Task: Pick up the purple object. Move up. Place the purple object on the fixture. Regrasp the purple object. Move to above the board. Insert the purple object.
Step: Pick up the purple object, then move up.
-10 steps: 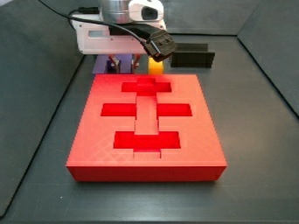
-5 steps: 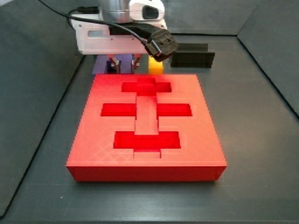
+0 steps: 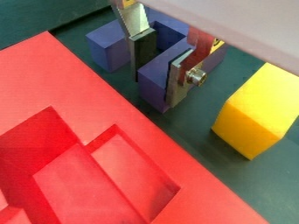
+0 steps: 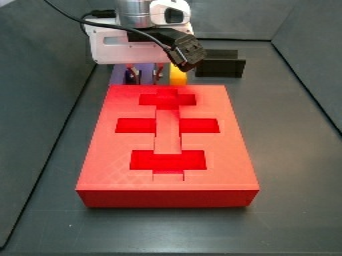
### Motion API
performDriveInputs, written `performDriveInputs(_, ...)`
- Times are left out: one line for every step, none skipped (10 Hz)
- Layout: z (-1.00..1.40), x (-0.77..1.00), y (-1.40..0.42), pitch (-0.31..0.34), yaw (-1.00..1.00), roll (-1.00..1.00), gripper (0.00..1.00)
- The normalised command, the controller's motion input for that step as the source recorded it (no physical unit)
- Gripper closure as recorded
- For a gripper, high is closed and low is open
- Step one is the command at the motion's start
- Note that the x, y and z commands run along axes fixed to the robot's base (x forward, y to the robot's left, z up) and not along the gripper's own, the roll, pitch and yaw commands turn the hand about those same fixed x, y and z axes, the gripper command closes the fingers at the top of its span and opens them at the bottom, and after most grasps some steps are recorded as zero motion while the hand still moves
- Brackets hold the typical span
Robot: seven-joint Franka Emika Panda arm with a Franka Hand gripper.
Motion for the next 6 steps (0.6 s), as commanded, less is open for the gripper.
performDriveInputs(0.00,0.00,0.00,0.000,0.00,0.00,1.00)
performDriveInputs(0.00,0.00,0.00,0.000,0.00,0.00,1.00)
performDriveInputs(0.00,0.00,0.00,0.000,0.00,0.00,1.00)
performDriveInputs(0.83,0.00,0.00,0.000,0.00,0.00,1.00)
performDriveInputs(0.83,-0.02,-0.01,0.006,-0.02,0.00,1.00)
performDriveInputs(0.61,-0.08,0.01,0.039,-0.02,0.00,1.00)
